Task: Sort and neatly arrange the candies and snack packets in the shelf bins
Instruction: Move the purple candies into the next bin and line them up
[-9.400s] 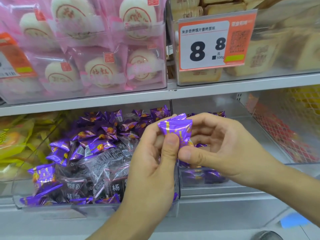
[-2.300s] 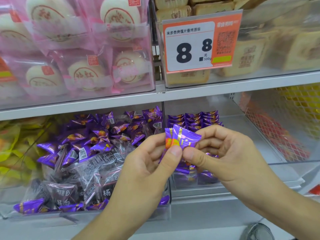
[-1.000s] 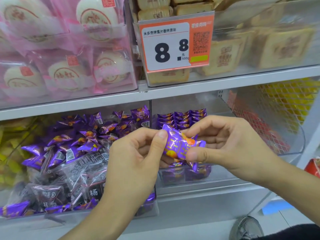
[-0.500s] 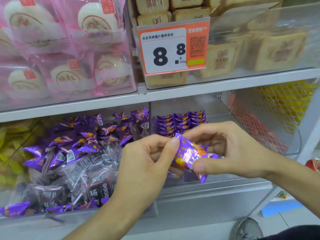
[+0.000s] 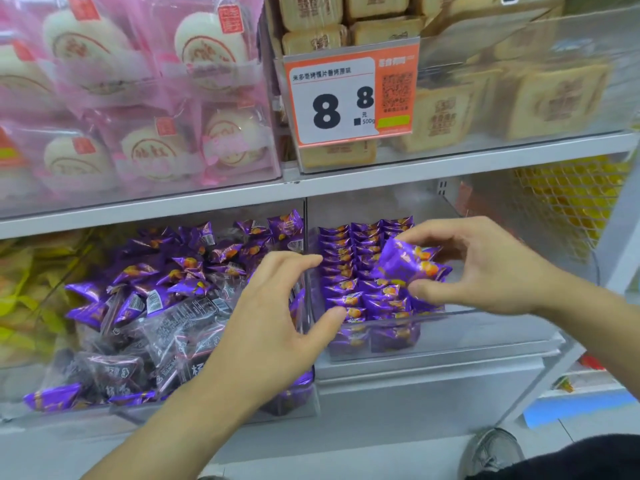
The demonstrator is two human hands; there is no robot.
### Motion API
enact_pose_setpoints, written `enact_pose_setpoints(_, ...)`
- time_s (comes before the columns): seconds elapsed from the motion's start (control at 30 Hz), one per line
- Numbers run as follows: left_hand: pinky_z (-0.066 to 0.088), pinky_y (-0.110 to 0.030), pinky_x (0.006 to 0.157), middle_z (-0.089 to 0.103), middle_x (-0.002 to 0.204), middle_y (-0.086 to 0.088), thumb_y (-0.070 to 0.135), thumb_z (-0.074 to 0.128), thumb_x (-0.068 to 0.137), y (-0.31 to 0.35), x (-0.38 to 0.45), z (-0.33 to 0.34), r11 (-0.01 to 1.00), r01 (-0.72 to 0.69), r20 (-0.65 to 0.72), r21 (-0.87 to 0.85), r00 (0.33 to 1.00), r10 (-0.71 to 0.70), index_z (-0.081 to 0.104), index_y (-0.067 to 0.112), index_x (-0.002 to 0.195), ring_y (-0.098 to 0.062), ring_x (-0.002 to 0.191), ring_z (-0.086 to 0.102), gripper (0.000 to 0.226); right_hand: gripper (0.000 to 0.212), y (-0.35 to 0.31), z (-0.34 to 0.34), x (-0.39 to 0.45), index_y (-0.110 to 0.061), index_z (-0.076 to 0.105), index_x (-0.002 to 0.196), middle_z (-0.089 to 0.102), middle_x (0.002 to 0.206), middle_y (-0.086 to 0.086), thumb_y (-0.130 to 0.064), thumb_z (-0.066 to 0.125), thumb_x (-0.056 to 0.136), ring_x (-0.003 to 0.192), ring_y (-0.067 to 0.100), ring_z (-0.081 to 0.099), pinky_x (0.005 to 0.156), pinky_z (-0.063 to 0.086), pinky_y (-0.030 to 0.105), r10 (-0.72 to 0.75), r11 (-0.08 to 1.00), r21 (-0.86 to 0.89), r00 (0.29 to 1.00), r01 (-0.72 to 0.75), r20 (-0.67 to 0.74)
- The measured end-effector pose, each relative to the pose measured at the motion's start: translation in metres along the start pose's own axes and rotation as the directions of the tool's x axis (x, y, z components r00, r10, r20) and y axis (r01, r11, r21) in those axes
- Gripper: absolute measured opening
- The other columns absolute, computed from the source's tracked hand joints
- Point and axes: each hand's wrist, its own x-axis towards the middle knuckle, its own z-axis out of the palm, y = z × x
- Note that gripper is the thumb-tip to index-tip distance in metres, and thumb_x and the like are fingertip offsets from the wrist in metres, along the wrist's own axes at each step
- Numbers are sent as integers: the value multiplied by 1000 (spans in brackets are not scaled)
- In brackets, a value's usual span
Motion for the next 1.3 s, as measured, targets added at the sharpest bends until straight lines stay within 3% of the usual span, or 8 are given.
enact_pose_setpoints(0.17,47,-11,87,48,119,14,33,76,79,-12,-6,7,1000,-1,40,5,999,1,63,23,122,-1,99,56,46,46,48,-32,-2,-27,69,101,74,93,-12,-6,87,64,81,-2,68,85,55,30,257,933,-255,966,-253,-18)
enact_pose_setpoints(0.3,48,-12,84,48,116,9,24,75,79,-12,-7,16,1000,15,-31,-11,999,-15,65,20,116,-4,95,58,39,40,71,-36,-4,-24,71,93,74,84,-6,-5,87,61,77,17,70,81,56,41,403,876,-325,911,-356,88)
enact_pose_setpoints(0.43,50,-16,82,49,111,7,19,75,79,-13,-7,21,998,66,-73,-24,995,-67,63,23,115,-4,90,58,37,36,75,-27,3,-24,74,93,72,86,-8,-8,87,63,77,18,68,78,55,33,443,859,-380,871,-344,212)
enact_pose_setpoints(0.53,44,-7,80,50,108,9,19,75,80,-14,-8,22,997,67,-71,-29,995,-69,62,24,114,-1,92,56,37,40,71,-22,9,-24,74,94,75,88,-7,-11,92,60,76,12,68,73,53,27,485,848,-393,817,-354,310)
enact_pose_setpoints(0.7,45,-11,80,51,109,9,20,74,81,-16,-8,22,997,62,-68,-49,996,-65,62,24,114,-1,95,56,35,53,68,-10,19,-26,72,95,71,92,-8,-18,98,50,71,9,62,67,48,25,591,782,-468,728,-412,346)
enact_pose_setpoints(1.03,41,-1,78,51,111,9,22,75,81,-17,-8,20,995,69,-57,-66,996,-73,62,26,112,3,95,56,34,42,72,-11,17,-17,74,91,76,91,5,-16,96,56,85,23,73,83,58,33,584,803,-362,744,-473,325)
enact_pose_setpoints(1.17,41,-1,78,51,110,10,23,75,81,-16,-8,20,995,75,-52,-63,996,-78,62,27,112,2,95,56,34,22,75,-13,15,-15,75,92,76,87,6,-15,87,74,68,13,67,62,52,18,583,801,-380,748,-463,318)
enact_pose_setpoints(1.3,41,-1,76,50,110,11,24,74,81,-16,-7,20,995,79,-46,-62,996,-82,62,28,111,2,94,57,33,8,79,-7,15,-14,77,90,74,77,-4,-11,76,83,67,6,65,72,51,22,588,791,-400,755,-462,290)
